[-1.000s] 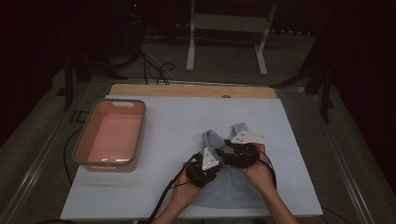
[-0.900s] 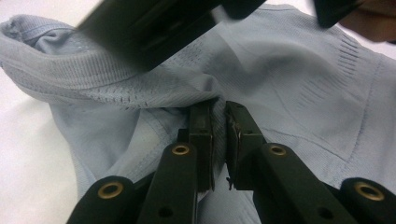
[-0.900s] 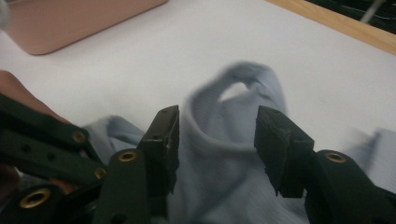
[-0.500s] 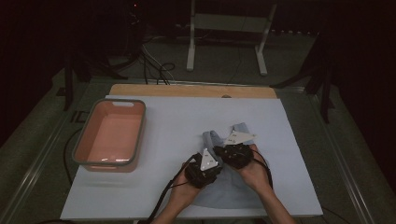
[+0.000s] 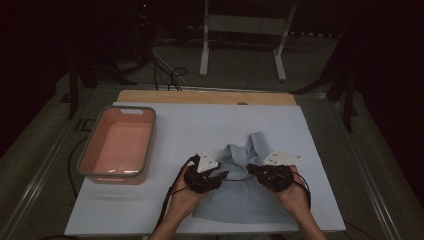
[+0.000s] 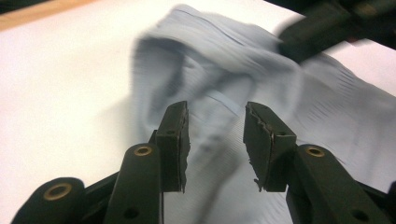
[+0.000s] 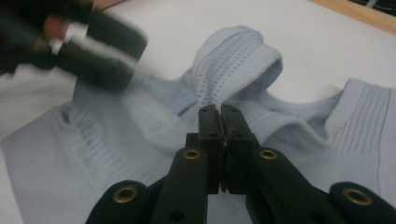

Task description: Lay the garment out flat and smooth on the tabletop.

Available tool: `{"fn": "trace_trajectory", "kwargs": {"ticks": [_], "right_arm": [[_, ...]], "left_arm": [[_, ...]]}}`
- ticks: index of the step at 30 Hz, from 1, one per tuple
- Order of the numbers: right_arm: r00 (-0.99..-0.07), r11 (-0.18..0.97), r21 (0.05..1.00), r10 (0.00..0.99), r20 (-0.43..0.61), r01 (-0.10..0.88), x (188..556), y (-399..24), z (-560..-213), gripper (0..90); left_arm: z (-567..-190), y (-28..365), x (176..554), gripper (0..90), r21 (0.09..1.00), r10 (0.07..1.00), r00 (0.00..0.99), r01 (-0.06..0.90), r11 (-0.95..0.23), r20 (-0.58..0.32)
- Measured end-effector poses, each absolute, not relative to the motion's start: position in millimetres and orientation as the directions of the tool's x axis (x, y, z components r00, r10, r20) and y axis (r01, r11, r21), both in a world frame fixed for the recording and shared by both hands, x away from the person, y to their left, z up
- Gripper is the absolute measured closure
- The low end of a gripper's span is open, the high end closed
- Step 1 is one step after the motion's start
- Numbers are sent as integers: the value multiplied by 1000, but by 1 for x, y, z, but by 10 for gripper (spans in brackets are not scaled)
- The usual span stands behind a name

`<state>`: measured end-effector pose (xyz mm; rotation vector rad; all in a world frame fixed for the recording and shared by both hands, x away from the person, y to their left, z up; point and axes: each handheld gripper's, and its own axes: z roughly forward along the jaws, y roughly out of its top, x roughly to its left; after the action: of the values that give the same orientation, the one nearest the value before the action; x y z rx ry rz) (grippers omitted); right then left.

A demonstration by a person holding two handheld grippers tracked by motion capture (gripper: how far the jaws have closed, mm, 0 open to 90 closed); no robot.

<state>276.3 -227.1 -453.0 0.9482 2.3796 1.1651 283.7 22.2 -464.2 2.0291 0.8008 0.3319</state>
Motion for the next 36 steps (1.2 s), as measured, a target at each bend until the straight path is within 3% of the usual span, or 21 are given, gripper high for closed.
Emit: {"fn": "trace_trajectory", "kwargs": {"ticks": [7,19,25,26,29,32,36], "right_arm": [[-742,460,786,670,-2,413,267,-231,-455,877],[-768,497,772,640,-17,397,256,-235,-461,875],[-790,534,761,611,-46,369,251,-232,-464,874],[-795,542,758,604,-52,363,250,-231,-464,874],[-798,552,752,600,-58,360,249,-231,-465,872],[-800,552,752,597,-56,359,249,-231,-465,872],[-806,557,749,590,-53,359,248,-232,-465,865]], "left_arm": [[-460,11,302,581,819,672,739,410,-402,-40],[-461,1,306,569,817,559,786,491,-304,-265],[-468,-12,309,563,777,554,775,539,-327,-304],[-469,-14,310,579,772,550,774,546,-327,-315],[-470,-20,306,763,770,530,797,523,-365,-290],[-469,-23,301,891,774,517,817,494,-397,-256],[-467,-23,298,900,780,500,830,476,-406,-247]]}}
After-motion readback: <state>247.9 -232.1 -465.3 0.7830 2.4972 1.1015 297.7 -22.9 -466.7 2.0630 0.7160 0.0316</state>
